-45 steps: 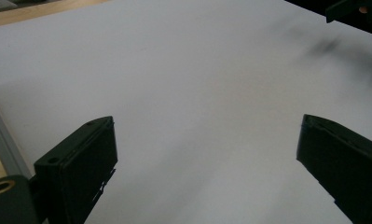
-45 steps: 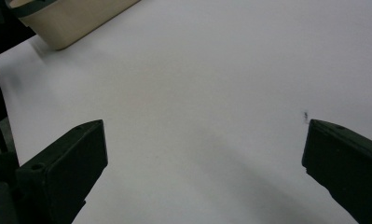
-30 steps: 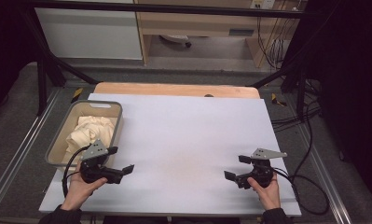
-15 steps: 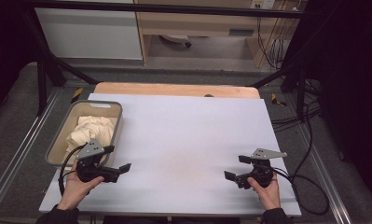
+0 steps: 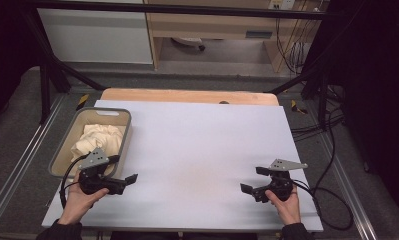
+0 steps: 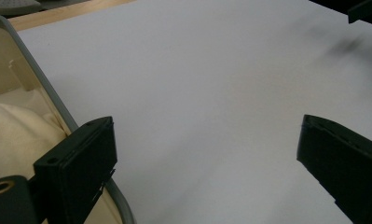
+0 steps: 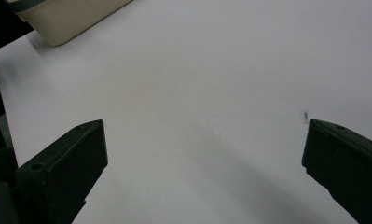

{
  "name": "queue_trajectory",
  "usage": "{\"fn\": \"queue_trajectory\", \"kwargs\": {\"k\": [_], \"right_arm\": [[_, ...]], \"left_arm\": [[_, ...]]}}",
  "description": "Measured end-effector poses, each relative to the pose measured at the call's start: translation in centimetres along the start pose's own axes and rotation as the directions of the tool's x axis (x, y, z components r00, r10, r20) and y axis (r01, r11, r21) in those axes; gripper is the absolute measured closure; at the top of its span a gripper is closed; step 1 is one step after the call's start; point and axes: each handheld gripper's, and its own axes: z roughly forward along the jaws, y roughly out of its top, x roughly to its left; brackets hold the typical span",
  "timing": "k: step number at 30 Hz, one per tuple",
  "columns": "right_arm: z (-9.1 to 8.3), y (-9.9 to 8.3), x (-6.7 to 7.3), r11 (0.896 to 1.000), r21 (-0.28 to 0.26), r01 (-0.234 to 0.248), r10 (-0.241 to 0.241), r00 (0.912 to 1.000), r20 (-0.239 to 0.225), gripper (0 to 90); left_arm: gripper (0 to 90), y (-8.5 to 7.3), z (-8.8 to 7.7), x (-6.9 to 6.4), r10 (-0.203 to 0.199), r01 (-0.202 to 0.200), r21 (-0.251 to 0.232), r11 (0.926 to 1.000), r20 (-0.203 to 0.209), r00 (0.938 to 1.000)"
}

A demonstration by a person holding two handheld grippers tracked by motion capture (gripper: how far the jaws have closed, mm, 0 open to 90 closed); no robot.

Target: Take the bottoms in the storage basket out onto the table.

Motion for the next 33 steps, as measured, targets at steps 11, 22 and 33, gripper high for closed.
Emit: {"fn": "queue_trajectory", "kwargs": {"k": [11, 22, 33], "right_arm": [[0.0, 0.0, 0.0, 1.000, 0.000, -0.001, 0.001, 1.0000, 0.002, 0.6], [0.1, 0.0, 0.1, 1.000, 0.000, -0.002, 0.002, 1.0000, 0.003, 0.6], [0.1, -0.1, 0.0, 1.000, 0.005, 0.001, -0.001, 1.0000, 0.006, 0.6]], "left_arm": [[3.7, 0.0, -0.5, 0.4, -0.007, 0.007, 0.005, 1.0000, -0.014, 0.9999], [3.2, 0.0, -1.0, 0.9, -0.018, 0.019, 0.015, 0.9997, -0.036, 0.9992], [3.1, 0.1, -1.7, 1.6, -0.035, 0.036, 0.019, 0.9992, -0.068, 0.9971]]}}
